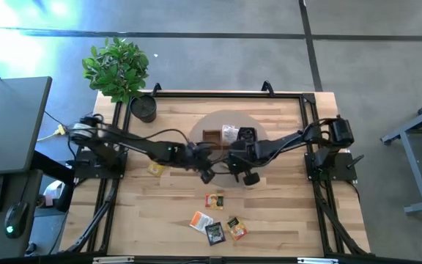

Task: Pick & Place Tea
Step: Put the yellow tea bag into the left section of the wooden organizer

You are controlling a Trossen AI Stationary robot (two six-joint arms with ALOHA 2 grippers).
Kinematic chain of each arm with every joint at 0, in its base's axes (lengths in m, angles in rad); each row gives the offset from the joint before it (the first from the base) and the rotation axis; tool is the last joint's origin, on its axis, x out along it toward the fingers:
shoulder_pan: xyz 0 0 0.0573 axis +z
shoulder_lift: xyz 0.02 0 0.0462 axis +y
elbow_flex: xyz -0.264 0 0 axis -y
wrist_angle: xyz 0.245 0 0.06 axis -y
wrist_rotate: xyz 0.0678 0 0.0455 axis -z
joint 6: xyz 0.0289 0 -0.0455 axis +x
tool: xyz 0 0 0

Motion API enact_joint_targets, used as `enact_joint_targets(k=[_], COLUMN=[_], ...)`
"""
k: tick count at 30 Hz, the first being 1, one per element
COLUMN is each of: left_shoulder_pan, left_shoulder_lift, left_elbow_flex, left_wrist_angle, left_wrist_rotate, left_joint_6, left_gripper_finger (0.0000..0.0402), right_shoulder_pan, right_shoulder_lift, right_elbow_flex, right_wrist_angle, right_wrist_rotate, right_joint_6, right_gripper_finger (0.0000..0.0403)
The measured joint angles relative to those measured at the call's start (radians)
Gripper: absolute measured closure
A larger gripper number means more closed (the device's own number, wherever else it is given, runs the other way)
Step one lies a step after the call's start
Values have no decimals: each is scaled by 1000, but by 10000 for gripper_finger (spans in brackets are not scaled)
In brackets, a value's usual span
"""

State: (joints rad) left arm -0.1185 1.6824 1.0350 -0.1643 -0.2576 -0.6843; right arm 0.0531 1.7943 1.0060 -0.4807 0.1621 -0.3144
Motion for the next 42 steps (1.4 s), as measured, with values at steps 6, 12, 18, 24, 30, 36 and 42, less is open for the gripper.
enact_joint_targets(k=[6, 12, 18, 24, 30, 36, 42], left_shoulder_pan=[58, 113, 127, 125, 125, 124, 124], left_shoulder_lift=[146, 204, 202, 202, 202, 202, 202], left_elbow_flex=[0, 1, 1, 1, 1, 1, 1], left_wrist_angle=[210, 258, 257, 252, 252, 253, 270], left_wrist_rotate=[134, 209, 227, 223, 199, 145, 134], left_joint_6=[-3, -74, -85, -152, -199, -259, -272], left_gripper_finger=[318, 318, 318, 318, 318, 318, 318], right_shoulder_pan=[1, -1, -1, -1, -1, -1, -2], right_shoulder_lift=[-8, -6, -5, -4, -3, -3, -3], right_elbow_flex=[-66, -102, -106, -106, -106, -106, -106], right_wrist_angle=[62, 176, 211, 189, 189, 190, 212], right_wrist_rotate=[25, 11, 10, 6, 4, -2, -16], right_joint_6=[25, -1, -2, 18, 27, 32, 29], right_gripper_finger=[398, 399, 401, 401, 400, 401, 401])
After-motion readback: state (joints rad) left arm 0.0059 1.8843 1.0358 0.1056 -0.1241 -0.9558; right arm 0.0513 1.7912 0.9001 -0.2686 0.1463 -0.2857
